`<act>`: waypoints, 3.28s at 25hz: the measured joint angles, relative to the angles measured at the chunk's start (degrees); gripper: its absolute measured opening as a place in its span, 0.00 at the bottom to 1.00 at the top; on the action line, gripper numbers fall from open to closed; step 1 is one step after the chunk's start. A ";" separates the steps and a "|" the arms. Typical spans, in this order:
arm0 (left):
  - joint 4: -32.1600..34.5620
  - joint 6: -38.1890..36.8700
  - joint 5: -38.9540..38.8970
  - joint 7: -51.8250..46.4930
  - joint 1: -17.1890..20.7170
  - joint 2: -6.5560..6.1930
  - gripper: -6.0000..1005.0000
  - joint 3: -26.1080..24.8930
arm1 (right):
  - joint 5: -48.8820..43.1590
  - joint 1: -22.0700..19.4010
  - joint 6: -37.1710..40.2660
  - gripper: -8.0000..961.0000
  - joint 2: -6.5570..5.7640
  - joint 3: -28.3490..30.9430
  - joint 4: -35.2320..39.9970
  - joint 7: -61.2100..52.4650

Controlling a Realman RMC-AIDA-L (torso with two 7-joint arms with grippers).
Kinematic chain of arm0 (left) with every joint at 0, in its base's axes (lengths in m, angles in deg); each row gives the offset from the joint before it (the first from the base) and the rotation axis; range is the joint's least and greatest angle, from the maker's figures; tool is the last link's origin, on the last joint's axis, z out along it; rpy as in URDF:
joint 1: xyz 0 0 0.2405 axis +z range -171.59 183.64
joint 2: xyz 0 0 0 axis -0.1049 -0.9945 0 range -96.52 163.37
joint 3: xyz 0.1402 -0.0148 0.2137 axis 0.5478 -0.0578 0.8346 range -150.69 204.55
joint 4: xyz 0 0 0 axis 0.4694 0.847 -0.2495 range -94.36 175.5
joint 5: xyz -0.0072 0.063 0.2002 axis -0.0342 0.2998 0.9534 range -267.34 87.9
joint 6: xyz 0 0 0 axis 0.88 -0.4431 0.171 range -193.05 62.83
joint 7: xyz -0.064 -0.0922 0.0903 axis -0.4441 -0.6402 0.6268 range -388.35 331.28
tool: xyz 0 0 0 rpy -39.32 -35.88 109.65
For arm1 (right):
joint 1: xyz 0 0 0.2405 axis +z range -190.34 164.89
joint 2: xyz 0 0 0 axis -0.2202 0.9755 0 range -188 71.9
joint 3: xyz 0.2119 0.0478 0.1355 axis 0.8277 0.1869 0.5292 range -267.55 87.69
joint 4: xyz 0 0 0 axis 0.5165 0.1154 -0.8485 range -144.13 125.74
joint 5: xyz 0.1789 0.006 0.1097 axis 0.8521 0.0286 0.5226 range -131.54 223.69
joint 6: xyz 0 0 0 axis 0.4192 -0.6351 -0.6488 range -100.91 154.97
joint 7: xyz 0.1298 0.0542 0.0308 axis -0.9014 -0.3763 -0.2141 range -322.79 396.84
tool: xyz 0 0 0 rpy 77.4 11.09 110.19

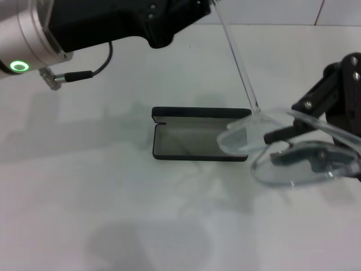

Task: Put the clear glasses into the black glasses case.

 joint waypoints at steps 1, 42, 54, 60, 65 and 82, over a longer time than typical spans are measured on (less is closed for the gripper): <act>0.15 -0.16 -0.36 -0.17 -0.07 -0.02 0.12 0.59 | -0.10 0.02 -0.35 0.12 -0.02 0.10 -0.14 0.04; 1.76 -8.37 -2.39 1.11 -0.07 -0.23 0.12 3.38 | 0.01 -0.56 -3.92 0.13 0.02 2.03 -3.76 2.28; 1.52 -8.95 -3.34 0.65 -0.80 -0.05 0.12 7.60 | -0.06 -0.64 -4.32 0.13 0.02 1.81 -3.76 2.27; 1.32 -8.96 -3.23 0.61 -1.28 -0.06 0.12 8.43 | -0.15 -0.58 -4.38 0.13 0.02 2.02 -3.83 2.29; 1.31 -8.96 -3.25 0.53 -1.36 -0.07 0.12 8.76 | -0.27 -0.62 -4.40 0.13 0.02 2.08 -3.92 2.29; 1.52 -9.05 -3.04 0.78 -1.36 -0.22 0.12 9.39 | -0.32 -0.66 -4.85 0.13 0.02 2.09 -3.94 2.33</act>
